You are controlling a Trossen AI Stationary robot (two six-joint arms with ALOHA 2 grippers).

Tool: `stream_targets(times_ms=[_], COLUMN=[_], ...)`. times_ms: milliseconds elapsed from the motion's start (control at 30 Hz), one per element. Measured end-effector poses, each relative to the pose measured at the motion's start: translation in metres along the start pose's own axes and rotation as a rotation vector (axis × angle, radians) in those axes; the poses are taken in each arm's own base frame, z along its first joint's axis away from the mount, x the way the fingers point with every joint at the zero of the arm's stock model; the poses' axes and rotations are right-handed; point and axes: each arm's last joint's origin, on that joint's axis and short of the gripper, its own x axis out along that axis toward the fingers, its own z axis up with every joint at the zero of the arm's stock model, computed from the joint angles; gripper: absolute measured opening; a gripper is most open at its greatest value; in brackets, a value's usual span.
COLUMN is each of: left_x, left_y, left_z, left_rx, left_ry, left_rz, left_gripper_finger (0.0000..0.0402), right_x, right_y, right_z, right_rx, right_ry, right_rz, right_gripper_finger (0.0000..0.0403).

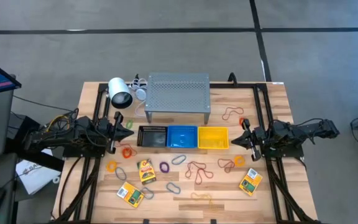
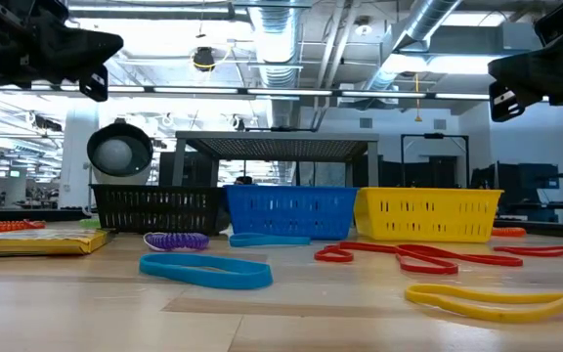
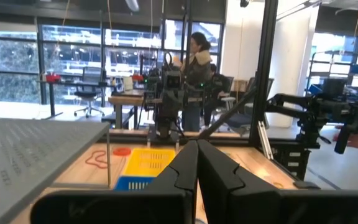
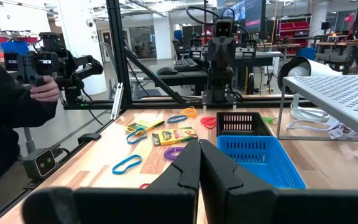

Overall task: Pick & Place Office Desk Supplies
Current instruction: Put the red rubber band into the blue bin

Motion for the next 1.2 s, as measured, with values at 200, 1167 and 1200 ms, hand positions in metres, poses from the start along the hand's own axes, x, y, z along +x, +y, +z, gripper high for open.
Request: stream_targets(times_ms=[200, 1167, 1200], left_x=[0.000, -0.001, -0.001], left_y=[0.000, -0.001, -0.001], left_z=[0.001, 0.014, 0.014], left_rx=[0.002, -0.083, -0.082], left_ry=[-0.011, -0.139, -0.140], left_rz=[-0.001, -0.021, -0.021], left_gripper_finger=[0.0003, 0.0003, 0.0003], right_x=[-0.001, -0.001, -0.001], right_y=[0.001, 0.001, 0.001], right_z=[0.010, 0.013, 0.013], right_rx=[0.051, 0.078, 0.077], right_ry=[-0.108, -0.132, -0.137], right_rz=[0.008, 0.009, 0.009], right_gripper_finger=[0.0000, 0.0000, 0.0000])
